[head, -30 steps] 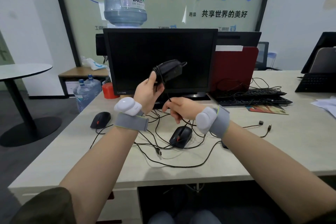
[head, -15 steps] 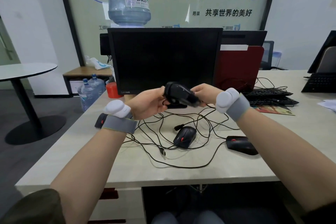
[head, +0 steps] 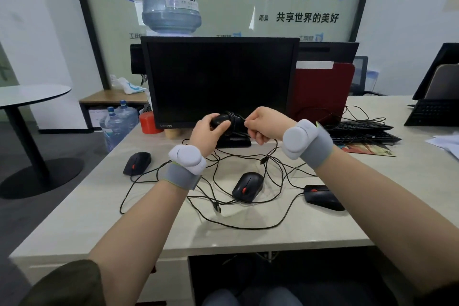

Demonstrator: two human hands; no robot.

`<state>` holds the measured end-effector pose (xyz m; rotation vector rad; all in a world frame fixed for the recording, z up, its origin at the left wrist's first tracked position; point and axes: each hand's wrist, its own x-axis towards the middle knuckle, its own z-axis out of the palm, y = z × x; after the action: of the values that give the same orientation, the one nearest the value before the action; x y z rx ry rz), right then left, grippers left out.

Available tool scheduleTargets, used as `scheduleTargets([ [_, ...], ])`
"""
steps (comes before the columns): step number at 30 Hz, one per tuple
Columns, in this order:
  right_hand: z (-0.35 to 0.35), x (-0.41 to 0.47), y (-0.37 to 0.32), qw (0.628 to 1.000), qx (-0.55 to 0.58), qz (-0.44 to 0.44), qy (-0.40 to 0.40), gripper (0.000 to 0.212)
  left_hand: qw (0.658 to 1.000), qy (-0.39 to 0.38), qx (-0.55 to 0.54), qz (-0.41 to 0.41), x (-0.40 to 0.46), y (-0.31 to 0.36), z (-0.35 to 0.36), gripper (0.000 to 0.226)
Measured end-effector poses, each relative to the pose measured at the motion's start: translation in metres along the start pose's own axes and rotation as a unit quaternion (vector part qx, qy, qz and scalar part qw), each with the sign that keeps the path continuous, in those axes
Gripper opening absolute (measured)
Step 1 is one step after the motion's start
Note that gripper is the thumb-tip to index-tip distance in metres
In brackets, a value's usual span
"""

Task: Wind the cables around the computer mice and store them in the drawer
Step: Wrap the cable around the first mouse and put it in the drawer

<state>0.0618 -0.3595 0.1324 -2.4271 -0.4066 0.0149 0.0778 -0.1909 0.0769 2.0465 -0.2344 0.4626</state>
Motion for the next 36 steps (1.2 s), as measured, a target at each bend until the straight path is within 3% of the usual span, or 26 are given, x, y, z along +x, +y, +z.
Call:
scheduleTargets([
  [2,0.004,-0.002,-0.005,0.999,0.008,-0.037,0.004,0.041,0.998,0.051,-0.032,-0.014,0.003,0.001,0.001,0.049],
  [6,0.017,-0.009,-0.013,0.993,0.064,-0.098,-0.023,0.015,0.982,0.118,-0.144,-0.033,0.01,0.006,0.001,0.041],
  [8,0.027,-0.011,-0.013,0.992,0.056,-0.106,-0.044,0.019,0.954,0.082,-0.281,-0.058,0.012,0.01,-0.002,0.033],
  [11,0.035,-0.01,-0.003,0.992,0.06,-0.09,-0.062,0.032,0.882,-0.023,-0.463,-0.082,0.01,0.017,-0.012,0.029],
  [13,0.034,-0.01,0.004,0.992,0.064,-0.084,-0.076,0.032,0.838,-0.089,-0.531,-0.091,0.007,0.021,-0.017,0.03],
  [15,0.031,-0.009,0.011,0.99,0.068,-0.081,-0.09,0.03,0.82,-0.144,-0.546,-0.098,0.004,0.02,-0.022,0.031],
  [21,0.009,-0.006,0.024,0.998,0.011,-0.048,-0.05,0.021,0.833,-0.294,-0.452,-0.124,-0.01,0.014,-0.029,0.034],
  [25,-0.007,-0.005,0.025,0.997,-0.053,0.007,-0.051,0.016,0.882,-0.351,-0.307,-0.07,-0.015,0.016,-0.024,0.023],
  [28,-0.017,-0.006,0.022,0.997,-0.075,0.022,-0.017,0.012,0.93,-0.312,-0.187,-0.051,-0.016,0.02,-0.014,0.034],
  [32,-0.025,-0.006,0.018,0.998,-0.052,0.033,0.032,0.008,0.964,-0.259,-0.064,0.007,-0.013,0.031,-0.005,0.032],
  [36,-0.032,-0.01,0.013,0.996,-0.047,0.053,0.061,0.011,0.985,-0.155,0.065,0.048,-0.013,0.028,0.0,0.042],
])
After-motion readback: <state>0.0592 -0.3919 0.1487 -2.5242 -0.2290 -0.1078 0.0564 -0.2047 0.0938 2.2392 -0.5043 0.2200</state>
